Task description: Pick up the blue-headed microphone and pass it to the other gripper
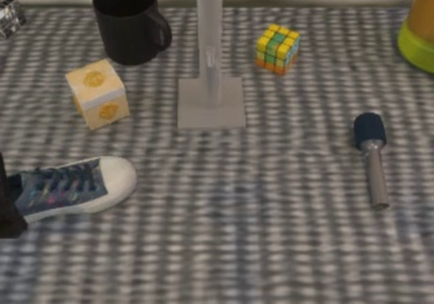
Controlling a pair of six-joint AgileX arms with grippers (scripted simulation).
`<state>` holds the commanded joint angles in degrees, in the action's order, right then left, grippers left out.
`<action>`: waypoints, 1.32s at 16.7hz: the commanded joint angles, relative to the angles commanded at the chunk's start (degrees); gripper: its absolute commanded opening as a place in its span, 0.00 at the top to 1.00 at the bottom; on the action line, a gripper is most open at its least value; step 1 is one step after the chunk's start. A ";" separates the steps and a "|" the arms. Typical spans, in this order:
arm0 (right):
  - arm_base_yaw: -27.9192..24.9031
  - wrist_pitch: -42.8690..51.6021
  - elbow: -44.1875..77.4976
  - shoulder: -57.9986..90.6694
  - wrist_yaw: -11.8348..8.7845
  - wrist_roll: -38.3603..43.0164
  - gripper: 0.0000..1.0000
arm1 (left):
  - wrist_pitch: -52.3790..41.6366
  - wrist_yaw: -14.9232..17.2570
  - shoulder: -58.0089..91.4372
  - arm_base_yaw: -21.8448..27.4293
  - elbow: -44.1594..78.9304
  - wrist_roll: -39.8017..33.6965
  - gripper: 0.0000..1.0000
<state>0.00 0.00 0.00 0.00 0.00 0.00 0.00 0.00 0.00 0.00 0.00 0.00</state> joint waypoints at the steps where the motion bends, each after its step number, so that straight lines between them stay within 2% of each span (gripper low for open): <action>1: 0.00 0.00 0.00 0.00 0.00 0.00 0.00 | 0.00 0.00 0.00 0.00 0.00 0.00 0.00; 5: -0.62 2.32 3.42 3.67 -0.53 0.72 0.00 | 0.00 0.00 0.00 0.00 0.00 0.00 0.00; 8: -1.79 7.51 10.69 12.84 -1.48 2.26 0.00 | 0.00 0.00 0.00 0.00 0.00 0.00 0.00; 19: -7.85 37.52 47.21 73.40 -5.96 10.05 0.00 | 0.00 0.00 0.00 0.00 0.00 0.00 0.00; 22: -9.28 43.95 55.94 86.11 -7.13 11.88 0.00 | 0.00 0.00 0.00 0.00 0.00 0.00 0.00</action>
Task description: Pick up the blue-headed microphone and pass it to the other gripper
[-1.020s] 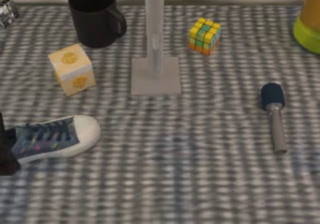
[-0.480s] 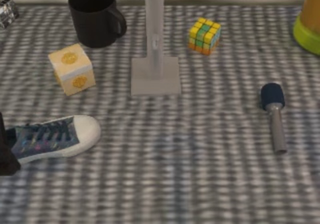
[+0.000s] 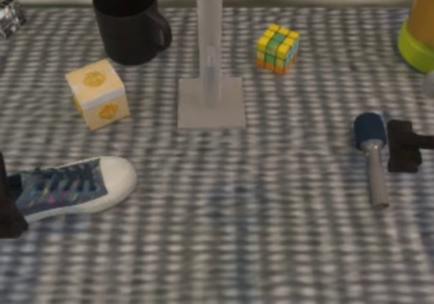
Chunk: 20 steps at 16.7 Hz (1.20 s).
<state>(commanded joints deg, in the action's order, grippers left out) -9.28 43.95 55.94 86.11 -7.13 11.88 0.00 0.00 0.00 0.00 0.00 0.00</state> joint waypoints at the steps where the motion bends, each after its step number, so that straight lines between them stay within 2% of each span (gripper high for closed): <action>1: -0.39 1.65 2.51 3.23 -0.34 0.50 0.00 | 0.00 0.00 0.00 0.00 0.00 0.00 0.00; 6: -1.58 6.08 10.17 12.33 -1.47 1.89 0.00 | 0.00 0.00 0.00 0.00 0.00 0.00 0.00; 12: -1.35 5.88 10.14 12.54 -1.44 1.88 0.00 | 0.00 0.00 0.00 0.00 0.00 0.00 0.00; 15: -2.03 1.94 8.56 15.15 -1.42 2.38 0.00 | 0.00 0.00 0.00 0.00 0.00 0.00 0.00; 20: -3.71 -11.86 3.79 23.15 -1.14 4.22 0.00 | 0.00 0.00 0.00 0.00 0.00 0.00 0.00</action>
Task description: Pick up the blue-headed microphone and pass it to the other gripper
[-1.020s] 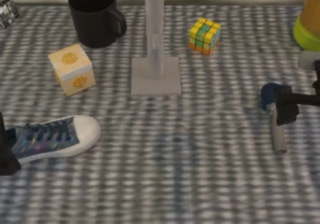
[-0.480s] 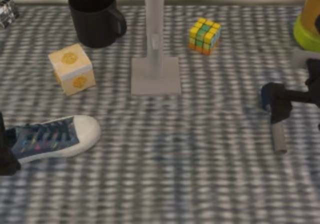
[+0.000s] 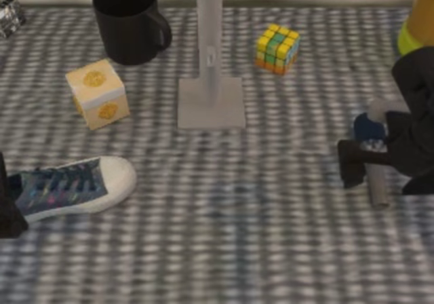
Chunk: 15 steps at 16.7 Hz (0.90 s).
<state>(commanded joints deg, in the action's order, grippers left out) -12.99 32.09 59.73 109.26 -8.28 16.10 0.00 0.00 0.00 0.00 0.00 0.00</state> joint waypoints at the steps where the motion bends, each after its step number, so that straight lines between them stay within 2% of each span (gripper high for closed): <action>1: -0.27 -1.83 -0.72 1.24 0.04 0.29 0.00 | 0.00 0.00 0.00 0.00 0.00 0.00 0.00; 7: -0.61 -3.79 -1.52 2.72 0.10 0.64 0.00 | 0.00 0.00 0.00 0.00 0.00 0.00 0.00; 15: -0.61 -3.79 -1.52 2.72 0.10 0.64 0.60 | 0.00 0.00 0.00 0.00 0.00 0.00 0.00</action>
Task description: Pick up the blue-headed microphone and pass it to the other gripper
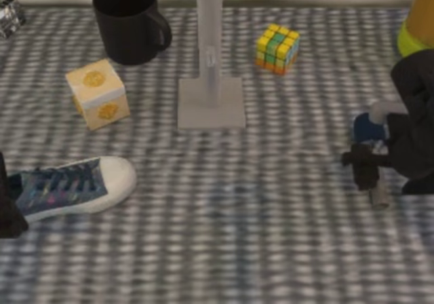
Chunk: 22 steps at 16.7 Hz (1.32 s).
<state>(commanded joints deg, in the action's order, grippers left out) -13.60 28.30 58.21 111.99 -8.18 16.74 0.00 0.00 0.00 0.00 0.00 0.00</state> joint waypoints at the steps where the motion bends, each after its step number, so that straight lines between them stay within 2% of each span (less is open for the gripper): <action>1: 0.00 0.00 0.00 0.00 0.00 0.00 0.68 | 0.00 0.00 0.00 0.00 0.00 0.00 0.00; 5: 0.00 0.00 0.00 0.00 0.00 0.00 0.98 | 0.00 0.00 0.00 0.00 0.00 0.00 0.00; 13: 0.00 0.00 0.00 0.00 0.00 0.00 1.00 | 0.00 0.00 0.00 0.00 0.00 0.00 0.00; 14: 0.85 2.77 0.80 -3.53 4.52 -2.33 1.00 | 0.00 0.00 0.00 0.00 0.00 0.00 0.00; 15: 0.85 2.69 0.79 -3.54 4.49 -2.34 1.00 | 0.00 0.00 0.00 0.00 0.00 0.00 0.00; 18: 0.95 -0.99 0.20 -4.26 2.73 -2.99 1.00 | 0.00 0.00 0.00 0.00 0.00 0.00 0.00; 22: 1.58 -13.64 -2.43 -6.83 -2.63 -4.92 1.00 | 0.00 0.00 0.00 0.00 0.00 0.00 0.00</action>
<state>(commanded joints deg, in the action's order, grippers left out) -12.03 14.65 55.78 105.16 -10.81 11.82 0.00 0.00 0.00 0.00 0.00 0.00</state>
